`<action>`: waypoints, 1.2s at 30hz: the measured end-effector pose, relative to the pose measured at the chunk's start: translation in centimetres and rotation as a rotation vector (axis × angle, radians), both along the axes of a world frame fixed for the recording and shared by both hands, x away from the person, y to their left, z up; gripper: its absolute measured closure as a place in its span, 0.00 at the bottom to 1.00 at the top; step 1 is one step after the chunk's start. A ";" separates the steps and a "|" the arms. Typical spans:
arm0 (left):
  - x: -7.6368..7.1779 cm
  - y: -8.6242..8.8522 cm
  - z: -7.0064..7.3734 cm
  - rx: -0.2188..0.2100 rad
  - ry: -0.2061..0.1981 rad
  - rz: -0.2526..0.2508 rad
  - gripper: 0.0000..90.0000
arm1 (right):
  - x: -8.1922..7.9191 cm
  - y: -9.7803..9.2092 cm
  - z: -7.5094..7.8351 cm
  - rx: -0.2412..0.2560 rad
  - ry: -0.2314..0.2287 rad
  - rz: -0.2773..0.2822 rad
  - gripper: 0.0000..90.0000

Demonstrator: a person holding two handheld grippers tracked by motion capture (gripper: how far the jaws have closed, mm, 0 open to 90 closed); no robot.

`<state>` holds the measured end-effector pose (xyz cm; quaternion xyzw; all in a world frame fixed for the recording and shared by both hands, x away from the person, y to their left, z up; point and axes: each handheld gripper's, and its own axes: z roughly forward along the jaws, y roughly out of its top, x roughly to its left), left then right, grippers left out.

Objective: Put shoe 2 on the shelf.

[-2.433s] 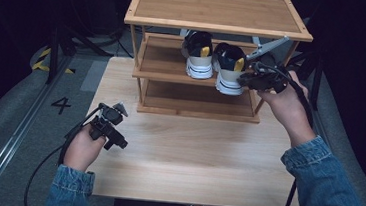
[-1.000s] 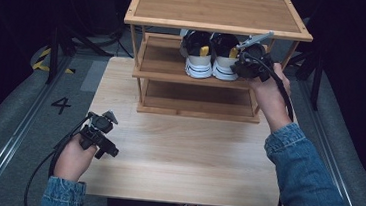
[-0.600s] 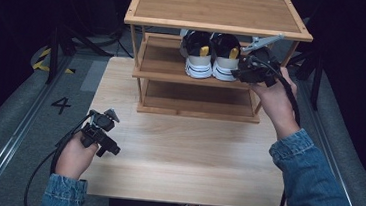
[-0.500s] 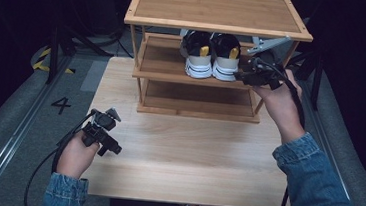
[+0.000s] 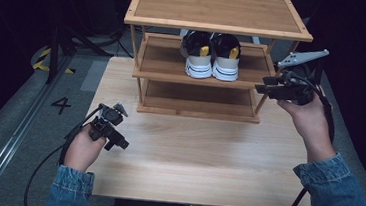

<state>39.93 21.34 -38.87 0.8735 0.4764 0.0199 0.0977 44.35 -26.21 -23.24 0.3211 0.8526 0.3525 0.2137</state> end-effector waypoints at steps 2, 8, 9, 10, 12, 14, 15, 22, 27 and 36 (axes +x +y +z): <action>0.2 -0.2 0.0 -0.001 -0.003 -0.001 0.20 | -0.3 -0.9 -0.3 -0.001 0.008 -0.002 0.65; 0.6 -0.1 0.5 -0.022 -0.025 -0.018 0.20 | -1.1 -3.8 -1.4 0.023 0.021 -0.001 0.65; 0.6 -0.1 0.6 -0.032 -0.024 -0.006 0.20 | -1.3 -4.3 -1.6 0.027 0.021 0.001 0.65; 0.8 0.1 0.6 -0.029 -0.024 -0.006 0.20 | -1.4 -4.8 -1.8 0.030 0.023 0.001 0.65; 0.9 0.2 0.6 -0.023 -0.036 -0.003 0.20 | -1.6 -5.7 -2.4 0.037 0.023 0.004 0.66; 1.0 0.3 0.7 -0.024 -0.036 -0.001 0.20 | -1.6 -6.4 -3.0 0.030 0.029 0.008 0.66; 1.0 0.2 0.6 -0.035 -0.037 0.013 0.20 | -1.7 -6.8 -3.4 0.030 0.037 0.002 0.66; 1.3 0.5 0.3 -0.034 -0.030 0.021 0.20 | -2.3 -9.1 -6.4 0.074 0.074 -0.016 0.64; 1.3 0.8 0.3 -0.041 -0.061 0.032 0.20 | -2.2 -9.5 -9.5 0.018 0.122 0.007 0.61; 1.6 1.7 0.1 -0.060 -0.106 0.080 0.20 | -1.9 -9.6 -14.0 0.072 0.134 -0.014 0.61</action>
